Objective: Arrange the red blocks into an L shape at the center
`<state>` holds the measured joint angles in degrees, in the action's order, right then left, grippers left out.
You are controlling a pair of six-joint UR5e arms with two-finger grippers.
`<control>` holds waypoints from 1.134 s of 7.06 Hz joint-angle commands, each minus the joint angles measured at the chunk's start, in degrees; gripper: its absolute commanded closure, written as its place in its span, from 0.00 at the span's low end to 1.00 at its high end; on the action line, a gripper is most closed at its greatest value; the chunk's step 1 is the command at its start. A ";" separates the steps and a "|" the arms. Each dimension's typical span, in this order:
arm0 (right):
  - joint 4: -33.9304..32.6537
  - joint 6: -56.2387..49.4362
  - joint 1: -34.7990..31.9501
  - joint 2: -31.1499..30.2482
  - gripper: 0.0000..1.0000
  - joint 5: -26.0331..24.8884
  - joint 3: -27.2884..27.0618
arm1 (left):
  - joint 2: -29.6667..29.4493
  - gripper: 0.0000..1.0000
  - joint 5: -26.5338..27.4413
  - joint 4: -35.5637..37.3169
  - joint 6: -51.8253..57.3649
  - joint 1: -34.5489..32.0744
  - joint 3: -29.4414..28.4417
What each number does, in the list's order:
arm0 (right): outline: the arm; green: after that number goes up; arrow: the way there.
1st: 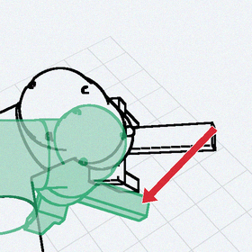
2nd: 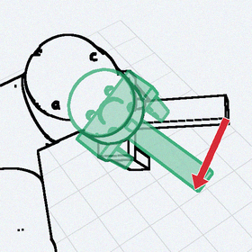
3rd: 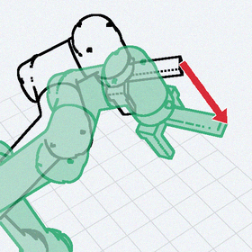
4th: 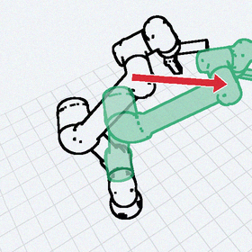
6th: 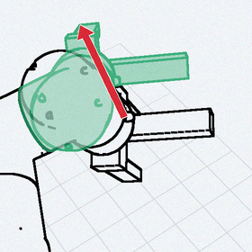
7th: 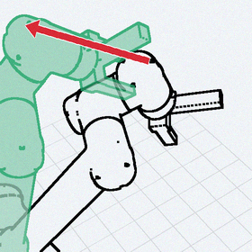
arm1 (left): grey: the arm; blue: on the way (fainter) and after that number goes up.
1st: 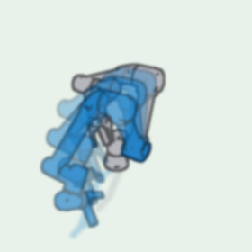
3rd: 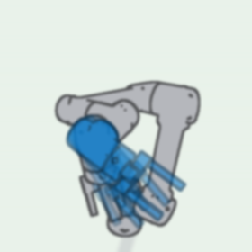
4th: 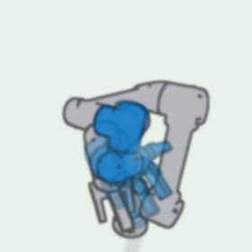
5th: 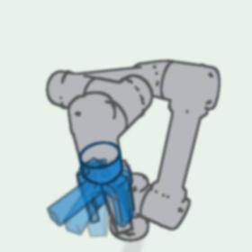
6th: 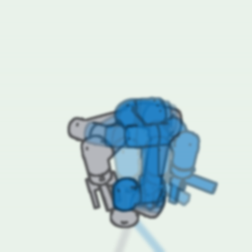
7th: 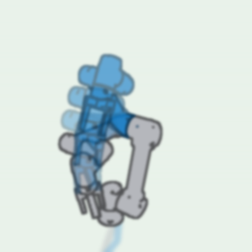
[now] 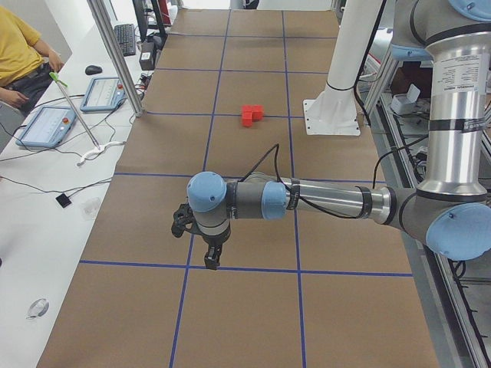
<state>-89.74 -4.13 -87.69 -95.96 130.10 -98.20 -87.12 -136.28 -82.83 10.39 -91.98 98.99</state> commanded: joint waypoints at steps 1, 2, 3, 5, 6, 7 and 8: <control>0.00 0.00 -0.03 -0.11 0.00 0.07 0.12 | 0.20 0.00 0.14 -0.14 -1.87 0.05 0.76; 0.00 0.00 -0.03 -0.11 0.00 0.07 0.12 | 0.20 0.00 0.14 -1.36 -1.87 0.13 0.76; 0.00 0.00 -0.03 -0.28 0.00 0.07 0.12 | 0.28 0.00 0.14 -3.11 -1.87 0.13 0.68; 0.09 0.00 -0.11 -0.28 0.00 0.07 0.12 | 0.28 0.00 0.23 -3.48 -1.78 0.13 0.59; 0.00 0.00 -0.37 -0.28 0.00 0.07 0.12 | 0.28 0.00 0.23 -3.48 -1.78 0.13 0.68; 0.00 0.26 -0.73 -0.46 0.00 0.16 0.20 | 0.28 0.00 0.23 -3.48 -1.78 0.22 0.68; 0.00 0.44 -0.82 -0.46 0.00 0.16 0.20 | 0.28 0.00 0.23 -3.48 -1.86 0.22 0.59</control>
<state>-89.73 -3.91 -88.29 -96.36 130.22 -98.03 -86.84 -136.06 -86.29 8.60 -91.79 99.64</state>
